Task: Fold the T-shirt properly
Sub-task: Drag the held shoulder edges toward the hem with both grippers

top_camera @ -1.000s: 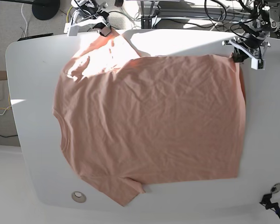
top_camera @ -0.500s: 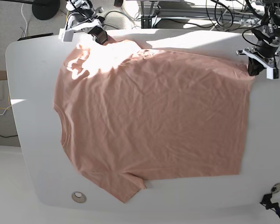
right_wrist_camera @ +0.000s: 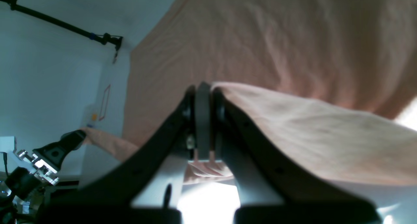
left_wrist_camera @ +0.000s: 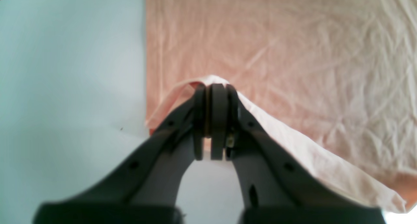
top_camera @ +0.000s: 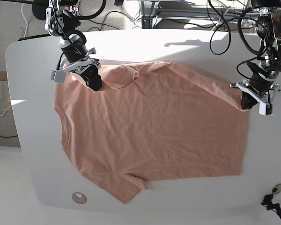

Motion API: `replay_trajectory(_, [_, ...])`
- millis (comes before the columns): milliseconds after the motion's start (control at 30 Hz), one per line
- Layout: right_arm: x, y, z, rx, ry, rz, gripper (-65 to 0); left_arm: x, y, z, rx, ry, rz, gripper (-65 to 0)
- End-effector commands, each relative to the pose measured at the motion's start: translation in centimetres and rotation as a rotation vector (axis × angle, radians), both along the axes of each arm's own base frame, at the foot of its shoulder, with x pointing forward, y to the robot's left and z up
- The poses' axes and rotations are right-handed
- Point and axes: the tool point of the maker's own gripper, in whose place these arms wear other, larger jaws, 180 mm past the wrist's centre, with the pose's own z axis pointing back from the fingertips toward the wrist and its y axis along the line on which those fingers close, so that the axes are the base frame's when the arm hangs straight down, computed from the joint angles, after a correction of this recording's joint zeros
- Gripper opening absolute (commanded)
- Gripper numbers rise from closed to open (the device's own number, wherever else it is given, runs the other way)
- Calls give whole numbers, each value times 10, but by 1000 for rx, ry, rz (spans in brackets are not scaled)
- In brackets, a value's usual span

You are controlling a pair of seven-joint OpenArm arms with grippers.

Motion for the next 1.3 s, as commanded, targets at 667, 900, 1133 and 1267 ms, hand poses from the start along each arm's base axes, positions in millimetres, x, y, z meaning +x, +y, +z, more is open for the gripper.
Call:
replay_trajectory(667, [113,-34,-16,-6,-42,-35,-650,82,30,-15,-95,11,108,-650])
replay_trajectory(900, [129,-46,-22,-12,-23,-51,-650,94,25,-24,-108,41,99,-650])
replay_trajectory(1133, [132,-48,-23,-16,-20,-55,-650,100,32,-26,-119,48,119,-650])
replay_trajectory(1267, [135,-49,-25,-13,-16,-58,-650,101,37,-26,-72,53,123,-650])
